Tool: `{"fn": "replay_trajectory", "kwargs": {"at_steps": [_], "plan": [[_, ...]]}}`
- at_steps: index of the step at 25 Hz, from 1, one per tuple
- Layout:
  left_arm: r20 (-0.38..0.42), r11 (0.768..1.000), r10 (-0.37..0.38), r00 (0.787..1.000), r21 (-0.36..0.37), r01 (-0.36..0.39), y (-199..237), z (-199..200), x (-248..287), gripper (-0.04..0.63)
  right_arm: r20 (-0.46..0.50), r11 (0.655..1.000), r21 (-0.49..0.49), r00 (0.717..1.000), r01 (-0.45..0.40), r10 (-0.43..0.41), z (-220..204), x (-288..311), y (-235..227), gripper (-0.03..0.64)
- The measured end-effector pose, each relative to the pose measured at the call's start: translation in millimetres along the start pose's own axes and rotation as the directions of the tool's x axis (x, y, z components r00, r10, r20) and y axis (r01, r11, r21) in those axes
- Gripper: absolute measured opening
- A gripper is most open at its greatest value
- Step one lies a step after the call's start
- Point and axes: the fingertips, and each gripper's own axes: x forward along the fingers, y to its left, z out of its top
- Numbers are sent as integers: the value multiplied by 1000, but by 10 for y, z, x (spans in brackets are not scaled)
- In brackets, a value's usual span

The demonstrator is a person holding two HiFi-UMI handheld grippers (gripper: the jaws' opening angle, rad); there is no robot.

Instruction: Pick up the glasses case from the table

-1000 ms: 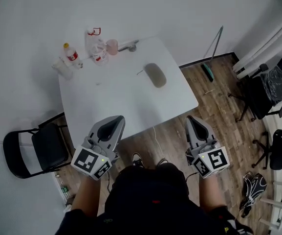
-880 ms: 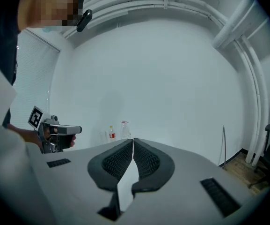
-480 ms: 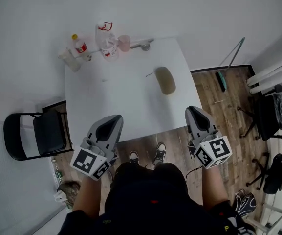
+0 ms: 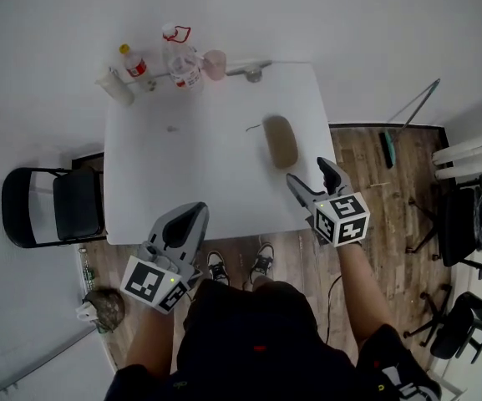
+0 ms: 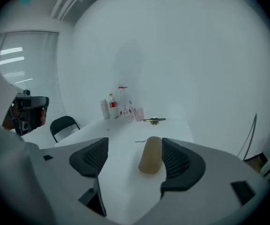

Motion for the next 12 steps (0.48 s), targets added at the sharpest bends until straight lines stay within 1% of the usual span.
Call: {"fn": "replay_trajectory", "kwargs": {"at_steps": [2,4,8,12], "plan": [[-6,1000,13,1000,0,-13,32,-23,13,20,-45,999,50,999,-3,5,-90,270,-103,361],[-11,1000,27,1000,-1,-27,61,-40,-6,20,-91,997,76,996,9,-2,-176,539,-183,378],[-39,999,41,998,-6,-41,130,-156,-53,20,-216,996,88,976,33,-13,-420,1130,-334,383],[-64,998,54,997,-9,-54,232,-297,-83,20,-303,995,55,951,86,-66,-584,1561,-544,390]]}}
